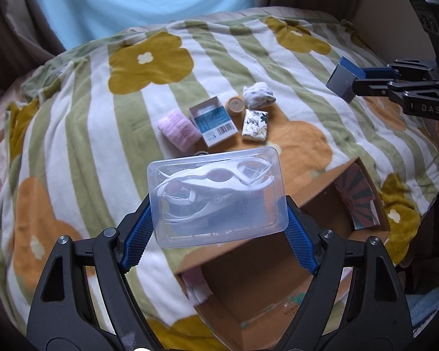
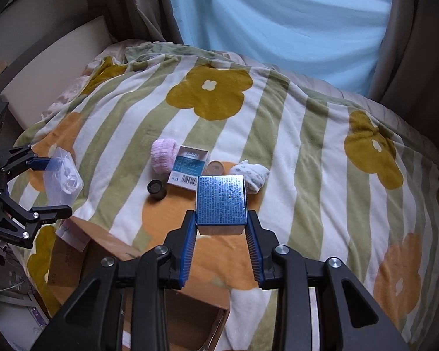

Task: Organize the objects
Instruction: 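Carry both boxes over the cardboard box and release them inside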

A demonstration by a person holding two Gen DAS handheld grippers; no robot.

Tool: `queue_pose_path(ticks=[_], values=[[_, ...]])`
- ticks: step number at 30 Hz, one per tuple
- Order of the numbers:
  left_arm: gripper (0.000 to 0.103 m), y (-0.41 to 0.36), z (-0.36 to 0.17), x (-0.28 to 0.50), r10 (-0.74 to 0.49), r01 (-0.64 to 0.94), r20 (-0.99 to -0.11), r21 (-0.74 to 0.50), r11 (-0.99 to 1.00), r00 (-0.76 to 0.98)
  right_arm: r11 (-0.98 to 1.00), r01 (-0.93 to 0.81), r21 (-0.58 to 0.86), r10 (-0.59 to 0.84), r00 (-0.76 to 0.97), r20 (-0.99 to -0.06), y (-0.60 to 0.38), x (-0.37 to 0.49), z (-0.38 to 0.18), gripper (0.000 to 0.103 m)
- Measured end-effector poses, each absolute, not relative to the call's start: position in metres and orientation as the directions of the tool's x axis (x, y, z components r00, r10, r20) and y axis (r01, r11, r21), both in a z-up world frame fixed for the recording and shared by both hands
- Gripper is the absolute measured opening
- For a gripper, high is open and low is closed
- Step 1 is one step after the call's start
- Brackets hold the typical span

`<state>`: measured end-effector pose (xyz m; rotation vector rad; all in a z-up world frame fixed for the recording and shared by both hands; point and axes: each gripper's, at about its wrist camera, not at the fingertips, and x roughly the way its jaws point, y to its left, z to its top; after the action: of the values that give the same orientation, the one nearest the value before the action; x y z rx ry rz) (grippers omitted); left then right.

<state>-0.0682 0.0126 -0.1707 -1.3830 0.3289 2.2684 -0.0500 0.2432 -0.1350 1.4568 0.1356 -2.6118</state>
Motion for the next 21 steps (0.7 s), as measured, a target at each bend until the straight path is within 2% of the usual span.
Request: queue_pose_path(ticks=[11,16,21], values=[[0.080,0.016,-0.202,0.009,0.209,-0.380,-0.908,-0.061,-0.923,-0.364,-0.963,0.267,0.030,-0.146,-0.429,-0.891,0.208,0.009,-0.155,0.031],[0.080,0.014,-0.231,0.026,0.209,-0.301,-0.916,-0.105,-0.948,-0.341,-0.947,0.318,0.042,-0.166,-0.372,-0.913,0.185,0.030,-0.183,0.031],[0.080,0.011,-0.274,0.036,0.164,-0.233,-0.935,-0.091,-0.968,-0.315,-0.953,0.292,0.076,-0.180,-0.347,-0.921,0.178,0.039,-0.225,0.031]])
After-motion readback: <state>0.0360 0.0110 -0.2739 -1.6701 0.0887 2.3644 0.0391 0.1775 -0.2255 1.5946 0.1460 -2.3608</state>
